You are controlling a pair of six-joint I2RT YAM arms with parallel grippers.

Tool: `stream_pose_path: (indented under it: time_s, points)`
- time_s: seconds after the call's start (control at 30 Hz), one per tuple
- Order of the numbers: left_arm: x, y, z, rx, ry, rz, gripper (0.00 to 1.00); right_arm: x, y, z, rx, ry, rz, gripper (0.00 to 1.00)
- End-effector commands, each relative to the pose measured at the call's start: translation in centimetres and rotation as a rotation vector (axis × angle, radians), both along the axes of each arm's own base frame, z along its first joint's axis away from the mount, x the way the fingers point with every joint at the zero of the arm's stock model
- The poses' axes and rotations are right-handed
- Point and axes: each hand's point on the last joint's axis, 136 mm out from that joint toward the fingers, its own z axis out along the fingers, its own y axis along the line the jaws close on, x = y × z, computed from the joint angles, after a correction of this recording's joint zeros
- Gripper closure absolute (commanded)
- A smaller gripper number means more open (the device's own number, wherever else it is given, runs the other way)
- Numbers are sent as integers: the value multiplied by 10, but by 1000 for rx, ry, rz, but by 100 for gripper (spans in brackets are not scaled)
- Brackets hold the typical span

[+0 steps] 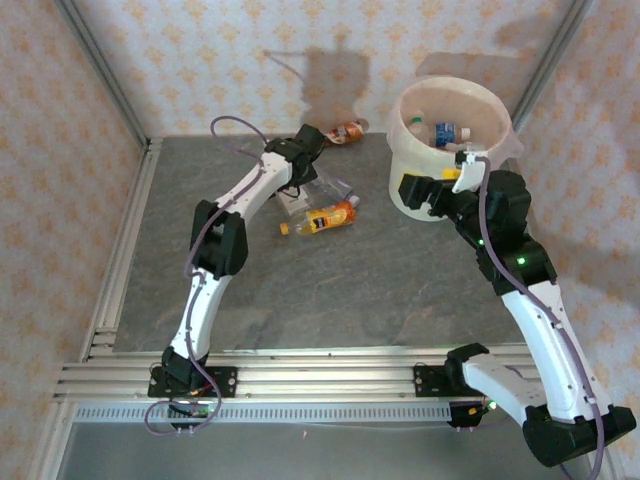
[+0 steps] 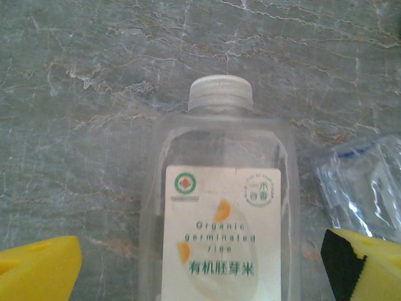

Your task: Put the plastic bottles in the bin

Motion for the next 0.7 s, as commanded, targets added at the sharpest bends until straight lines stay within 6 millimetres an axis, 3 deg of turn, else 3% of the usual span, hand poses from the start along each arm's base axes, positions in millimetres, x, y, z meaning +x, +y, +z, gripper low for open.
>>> stream_pose_path:
  time_s: [0.0,0.1,0.23,0.43,0.67]
  points:
    - [1,17,1,38,38,6,0,-5,-4,0,-35,-13,-11,1]
    - [14,10,-8,-19,26,-23,0,-5,-6,-1,-54,-18,-18,1]
    - [19,17,-19,-11,44,-12,0,-4,-13,-1,-85,-20,-50,1]
    - [33,1,-36,-81,48,-106,0,-4,-10,-1,-76,-18,-38,1]
    - [38,-4,-54,-101,66,-121,0,-2,-10,-6,-71,1,-41,1]
